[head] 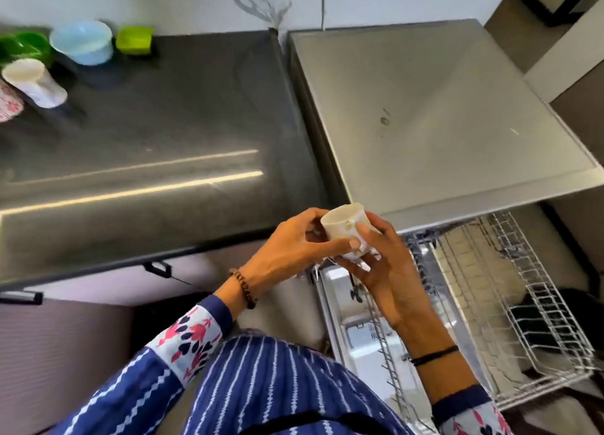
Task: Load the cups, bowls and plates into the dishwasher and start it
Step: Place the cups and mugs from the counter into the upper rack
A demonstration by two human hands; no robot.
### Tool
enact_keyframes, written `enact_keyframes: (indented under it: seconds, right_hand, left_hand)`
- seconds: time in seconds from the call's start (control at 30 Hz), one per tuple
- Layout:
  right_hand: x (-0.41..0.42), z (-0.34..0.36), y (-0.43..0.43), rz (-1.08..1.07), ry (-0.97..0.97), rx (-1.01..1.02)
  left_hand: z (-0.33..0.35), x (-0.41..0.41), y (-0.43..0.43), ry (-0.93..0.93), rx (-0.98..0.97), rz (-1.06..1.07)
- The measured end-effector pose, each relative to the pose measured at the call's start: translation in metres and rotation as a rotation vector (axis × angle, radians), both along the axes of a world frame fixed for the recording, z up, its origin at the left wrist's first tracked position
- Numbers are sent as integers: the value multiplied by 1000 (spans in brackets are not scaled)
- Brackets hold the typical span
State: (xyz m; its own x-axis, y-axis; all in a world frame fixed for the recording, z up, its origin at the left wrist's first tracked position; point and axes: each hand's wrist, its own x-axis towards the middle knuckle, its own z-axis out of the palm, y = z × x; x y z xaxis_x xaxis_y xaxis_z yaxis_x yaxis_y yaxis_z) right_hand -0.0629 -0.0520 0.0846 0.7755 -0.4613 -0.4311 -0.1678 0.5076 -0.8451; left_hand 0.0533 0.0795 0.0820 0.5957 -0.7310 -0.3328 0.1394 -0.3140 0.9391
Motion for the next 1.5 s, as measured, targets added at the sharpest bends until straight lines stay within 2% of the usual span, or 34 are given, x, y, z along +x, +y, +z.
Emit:
enact_keyframes:
  seconds: [0.3, 0.5, 0.7, 0.8, 0.97, 1.03, 1.17, 1.23, 1.33, 1.5]
  right_hand:
    - [-87, -52, -59, -54, 21, 145]
    - [-115, -102, -89, -112, 66, 228]
    - [-121, -158, -124, -122, 194, 176]
    - [-114, -179, -150, -92, 276, 56]
    - [-93, -206, -199, -61, 329, -201]
    - [-82, -218, -218, -73, 365, -337]
    - [-57, -242, -249, -18, 490, -819]
    - [-46, -254, -259, 19, 493, -990]
    - [-31, -270, -266, 130, 503, -1134]
    - [-13, -291, -272, 291, 568, -1195]
  left_hand:
    - [-48, -105, -70, 108, 95, 50]
    - [-94, -123, -107, 114, 182, -54]
    - [-147, -118, -140, -1, 292, -225]
    - [-169, -110, -152, -77, 329, -314]
    - [-197, -91, -161, -350, 411, -478]
    - [-205, -85, -162, -406, 426, -515]
    - [-217, -82, -160, -424, 398, -544]
    - [-221, -82, -158, -430, 362, -528]
    - [-225, -82, -157, -396, 317, -495]
    - [-230, -80, -155, -370, 271, -477]
